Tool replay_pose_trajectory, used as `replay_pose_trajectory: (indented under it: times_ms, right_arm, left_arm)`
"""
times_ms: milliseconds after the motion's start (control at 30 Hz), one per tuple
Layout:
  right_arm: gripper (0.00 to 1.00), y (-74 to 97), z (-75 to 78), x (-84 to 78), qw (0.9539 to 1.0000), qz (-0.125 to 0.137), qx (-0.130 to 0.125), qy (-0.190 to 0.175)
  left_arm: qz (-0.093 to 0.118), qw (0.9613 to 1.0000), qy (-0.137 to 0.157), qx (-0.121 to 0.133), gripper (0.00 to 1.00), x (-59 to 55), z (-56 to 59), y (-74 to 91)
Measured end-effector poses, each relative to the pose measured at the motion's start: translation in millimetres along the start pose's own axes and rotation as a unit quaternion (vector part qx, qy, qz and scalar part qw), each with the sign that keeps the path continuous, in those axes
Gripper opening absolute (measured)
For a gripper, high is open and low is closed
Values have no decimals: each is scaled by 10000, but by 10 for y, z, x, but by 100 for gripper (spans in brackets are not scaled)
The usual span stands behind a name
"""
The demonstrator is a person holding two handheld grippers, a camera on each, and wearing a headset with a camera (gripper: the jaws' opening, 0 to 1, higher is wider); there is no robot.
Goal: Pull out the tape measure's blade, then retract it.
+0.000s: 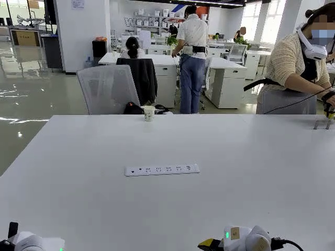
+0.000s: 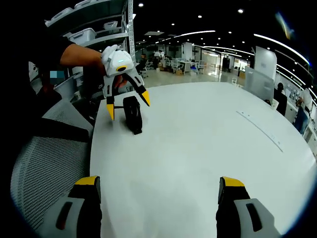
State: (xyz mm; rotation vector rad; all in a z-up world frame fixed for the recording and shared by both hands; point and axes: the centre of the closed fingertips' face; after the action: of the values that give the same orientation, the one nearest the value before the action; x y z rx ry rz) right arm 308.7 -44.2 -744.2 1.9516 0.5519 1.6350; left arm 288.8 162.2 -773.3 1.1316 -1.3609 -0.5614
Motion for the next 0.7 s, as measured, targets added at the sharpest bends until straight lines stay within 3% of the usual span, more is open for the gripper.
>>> replay_pose_trajectory:
  times_ms: [167,233,300,333,367,467,700]
  right_arm:
    - [99,-122,-4,40,9999,44,64,-94]
    - [99,-168,-10,61,9999,70,87,-122]
    - [99,-214,-29,93,9998,118,124,-124]
    - [99,-234,-35,108,9997,137,139,-148]
    - [99,-267,-41,136,9996,161,150,-165]
    - [99,-352,-49,206,9996,178,183,-71]
    - [99,-572,-57,306,9993,132,341,-63]
  left_arm:
    - [-91,9999,-28,-86,56,-7,47,-63]
    - [-169,9998,-71,15,48,-29,11,-84]
    - [-202,9994,-90,253,35,-8,-108,-106]
    - [-271,9993,4,243,35,-17,-85,-130]
    - [-341,9990,-196,195,35,-28,-65,-138]
    - [-436,9987,-185,162,34,-29,-69,-143]
    - [-436,9990,-31,57,35,-61,-91,-152]
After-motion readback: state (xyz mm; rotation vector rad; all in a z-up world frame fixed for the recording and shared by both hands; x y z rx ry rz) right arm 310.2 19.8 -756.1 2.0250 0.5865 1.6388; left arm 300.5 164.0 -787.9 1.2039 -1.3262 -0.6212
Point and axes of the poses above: the centre of the closed fingertips' face, and the gripper's own axes: y roughly backward along the fingers, z roughly to its right, x roughly out of its top, and after that the axes turned 7 degrees about x, right-handed
